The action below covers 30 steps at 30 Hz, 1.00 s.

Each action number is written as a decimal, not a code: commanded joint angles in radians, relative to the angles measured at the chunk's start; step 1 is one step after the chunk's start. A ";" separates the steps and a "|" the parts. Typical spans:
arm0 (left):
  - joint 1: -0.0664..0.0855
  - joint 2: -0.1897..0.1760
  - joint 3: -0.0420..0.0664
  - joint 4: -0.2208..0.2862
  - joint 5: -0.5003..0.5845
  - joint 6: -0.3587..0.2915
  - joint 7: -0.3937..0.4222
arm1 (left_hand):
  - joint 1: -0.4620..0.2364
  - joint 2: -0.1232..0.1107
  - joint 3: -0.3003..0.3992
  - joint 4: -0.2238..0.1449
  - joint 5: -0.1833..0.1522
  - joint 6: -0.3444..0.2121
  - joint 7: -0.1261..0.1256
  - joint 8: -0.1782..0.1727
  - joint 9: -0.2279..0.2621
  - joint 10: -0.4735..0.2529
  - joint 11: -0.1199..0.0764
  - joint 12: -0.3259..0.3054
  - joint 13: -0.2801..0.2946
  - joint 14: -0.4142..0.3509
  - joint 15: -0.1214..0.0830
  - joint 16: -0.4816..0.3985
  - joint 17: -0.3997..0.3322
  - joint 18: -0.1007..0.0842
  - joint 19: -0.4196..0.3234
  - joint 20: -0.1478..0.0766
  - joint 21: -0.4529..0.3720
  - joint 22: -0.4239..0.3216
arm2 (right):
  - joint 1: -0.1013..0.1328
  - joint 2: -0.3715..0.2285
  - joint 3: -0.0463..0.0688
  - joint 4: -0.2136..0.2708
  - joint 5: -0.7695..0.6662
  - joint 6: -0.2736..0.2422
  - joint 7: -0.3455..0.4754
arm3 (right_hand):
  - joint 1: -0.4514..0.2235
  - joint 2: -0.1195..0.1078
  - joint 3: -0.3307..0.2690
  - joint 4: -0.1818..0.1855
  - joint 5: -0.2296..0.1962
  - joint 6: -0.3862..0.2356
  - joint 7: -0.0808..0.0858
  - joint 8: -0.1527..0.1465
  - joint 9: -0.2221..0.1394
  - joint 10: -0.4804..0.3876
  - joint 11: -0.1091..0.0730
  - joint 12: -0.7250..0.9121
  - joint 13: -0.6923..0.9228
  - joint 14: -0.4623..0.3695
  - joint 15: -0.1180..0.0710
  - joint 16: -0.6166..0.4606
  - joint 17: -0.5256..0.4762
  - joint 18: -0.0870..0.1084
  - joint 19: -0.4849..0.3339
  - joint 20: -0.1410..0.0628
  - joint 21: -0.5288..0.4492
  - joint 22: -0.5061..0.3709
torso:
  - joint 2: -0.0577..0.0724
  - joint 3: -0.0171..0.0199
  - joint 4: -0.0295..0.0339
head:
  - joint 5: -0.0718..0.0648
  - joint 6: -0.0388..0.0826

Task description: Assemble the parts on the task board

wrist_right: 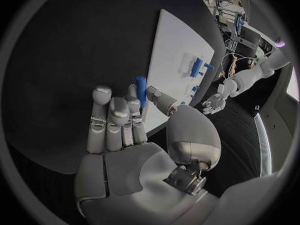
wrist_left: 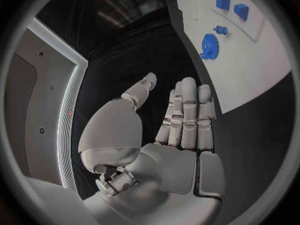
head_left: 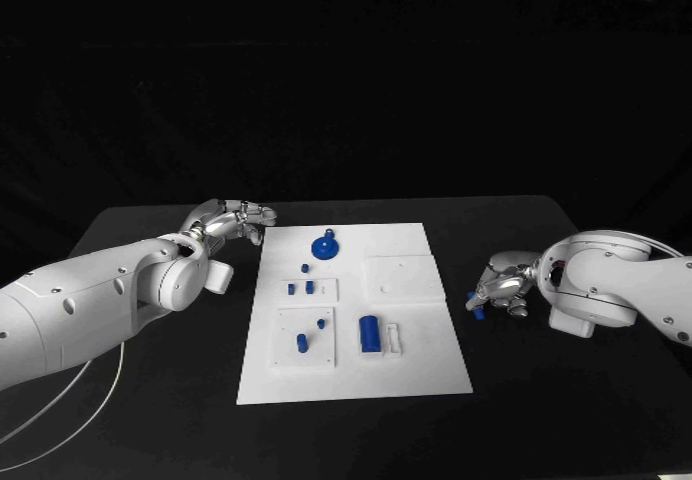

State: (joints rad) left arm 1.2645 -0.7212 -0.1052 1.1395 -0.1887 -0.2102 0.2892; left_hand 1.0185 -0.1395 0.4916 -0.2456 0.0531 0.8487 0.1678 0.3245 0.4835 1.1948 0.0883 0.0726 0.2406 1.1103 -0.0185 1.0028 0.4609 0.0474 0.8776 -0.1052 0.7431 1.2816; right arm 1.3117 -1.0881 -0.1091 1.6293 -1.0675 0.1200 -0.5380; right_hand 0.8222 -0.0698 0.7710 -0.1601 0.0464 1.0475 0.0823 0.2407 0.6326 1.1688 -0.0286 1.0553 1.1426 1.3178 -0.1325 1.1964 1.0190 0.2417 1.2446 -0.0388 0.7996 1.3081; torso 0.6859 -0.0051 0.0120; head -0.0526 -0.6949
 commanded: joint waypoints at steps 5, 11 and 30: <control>0.001 0.001 0.001 0.002 -0.003 0.011 0.003 | -0.010 0.004 -0.002 0.008 0.001 -0.006 -0.001 -0.001 0.001 -0.002 0.007 -0.002 0.002 0.006 0.003 0.000 0.001 0.018 0.000 -0.009 -0.003 0.001 | 0.001 0.044 -0.005 0.053 0.231 -0.016 0.023 | -0.017 -0.008 -0.003 0.011 0.002 0.008 0.001 0.002 0.001 0.009 0.000 -0.003 -0.002 0.003 -0.002 0.004 0.001 0.020 0.003 0.003 0.005 0.007 | 0.000 -0.0007 -0.0007 | 0.003 0.002; 0.001 0.002 0.001 0.004 -0.003 0.014 0.004 | -0.011 0.002 -0.003 0.008 0.000 -0.005 -0.002 -0.001 0.002 -0.002 0.007 -0.002 0.002 0.006 0.003 0.000 0.002 0.018 -0.001 -0.009 -0.004 0.002 | -0.008 0.101 -0.013 0.083 0.235 -0.046 0.044 | -0.024 -0.005 -0.008 0.012 0.002 0.006 0.002 0.001 0.000 0.008 0.001 -0.004 -0.001 0.002 -0.001 0.003 0.001 0.020 0.002 0.002 0.005 0.007 | 0.001 0.0005 -0.0007 | 0.006 0.002; 0.002 -0.002 0.001 0.007 -0.003 0.020 0.002 | -0.031 0.002 -0.011 0.024 -0.002 -0.006 -0.001 0.000 0.002 -0.003 0.008 -0.002 0.002 0.005 0.003 -0.001 0.005 0.017 0.000 -0.008 -0.007 0.004 | -0.062 0.201 -0.014 0.062 0.219 -0.070 0.029 | -0.043 0.002 -0.024 0.019 0.002 0.006 0.001 0.001 0.001 0.007 0.001 -0.004 0.000 0.001 -0.002 0.004 0.002 0.020 0.001 0.000 0.007 0.009 | 0.001 0.0000 -0.0008 | 0.017 -0.001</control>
State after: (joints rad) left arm 1.2646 -0.7243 -0.1052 1.1436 -0.1890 -0.2059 0.2860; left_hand 0.9980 -0.1413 0.4792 -0.2276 0.0531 0.8487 0.1678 0.3245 0.4845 1.1907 0.0899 0.0726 0.2412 1.1103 -0.0186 1.0028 0.4642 0.0473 0.8774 -0.1049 0.7431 1.2835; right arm 1.2526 -0.8906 -0.1221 1.6931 -0.8410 0.0557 -0.5109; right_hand 0.7897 -0.0659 0.7533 -0.1421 0.0465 1.0495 0.0800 0.2464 0.6362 1.1687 -0.0286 1.0553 1.1428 1.3190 -0.1304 1.1964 1.0198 0.2444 1.2430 -0.0372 0.8050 1.3077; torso 0.6869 -0.0051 0.0120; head -0.0373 -0.6953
